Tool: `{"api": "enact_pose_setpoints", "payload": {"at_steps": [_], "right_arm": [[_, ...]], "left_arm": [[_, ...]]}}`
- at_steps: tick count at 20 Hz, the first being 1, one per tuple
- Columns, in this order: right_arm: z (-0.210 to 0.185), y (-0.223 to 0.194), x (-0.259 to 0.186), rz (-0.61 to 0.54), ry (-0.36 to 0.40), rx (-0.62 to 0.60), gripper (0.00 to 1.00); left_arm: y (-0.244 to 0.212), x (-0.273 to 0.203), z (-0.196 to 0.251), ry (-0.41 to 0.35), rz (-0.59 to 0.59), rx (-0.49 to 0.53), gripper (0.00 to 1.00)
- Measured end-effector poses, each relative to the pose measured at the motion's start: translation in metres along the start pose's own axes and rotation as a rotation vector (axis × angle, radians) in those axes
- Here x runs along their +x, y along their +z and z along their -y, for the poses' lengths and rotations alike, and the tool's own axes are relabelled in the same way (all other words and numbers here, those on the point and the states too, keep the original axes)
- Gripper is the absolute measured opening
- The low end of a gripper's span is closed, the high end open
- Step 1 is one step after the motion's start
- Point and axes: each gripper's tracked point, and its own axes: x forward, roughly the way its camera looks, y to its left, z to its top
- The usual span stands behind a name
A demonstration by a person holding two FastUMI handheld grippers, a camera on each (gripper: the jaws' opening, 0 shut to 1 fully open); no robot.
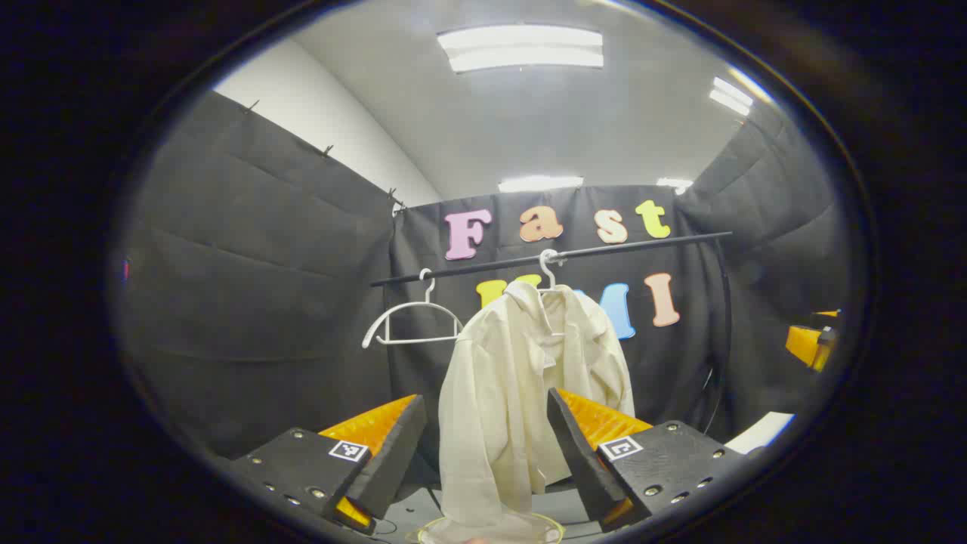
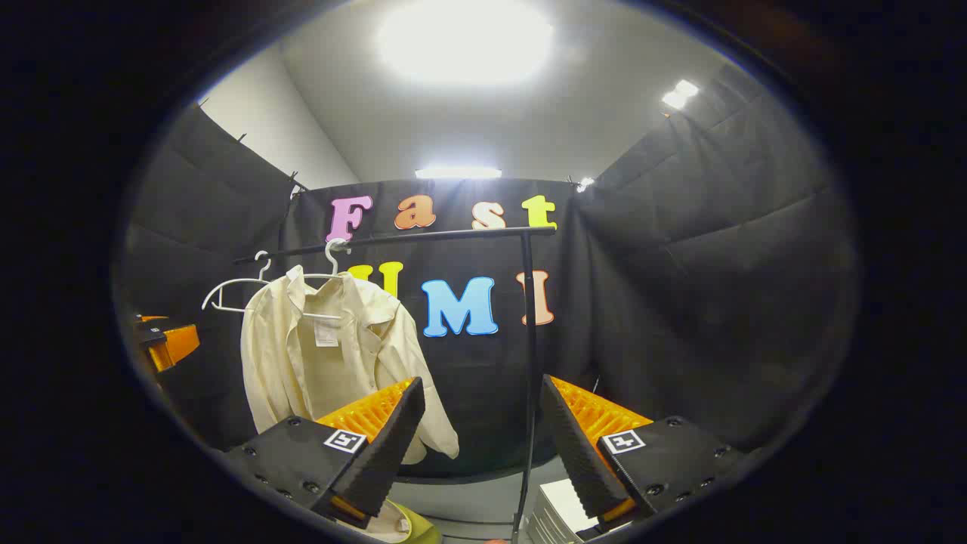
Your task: Grasp the clothes on the hanger with both hands and then place them into the laundry hamper below.
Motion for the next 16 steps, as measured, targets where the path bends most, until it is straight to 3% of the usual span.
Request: {"api": "enact_pose_setpoints", "payload": {"at_steps": [16], "right_arm": [[0.004, -0.001, 0.014, 0.002, -0.004, 0.007, 0.96]], "left_arm": [[-0.002, 0.014, 0.01, -0.016, 0.004, 0.002, 0.95]]}}
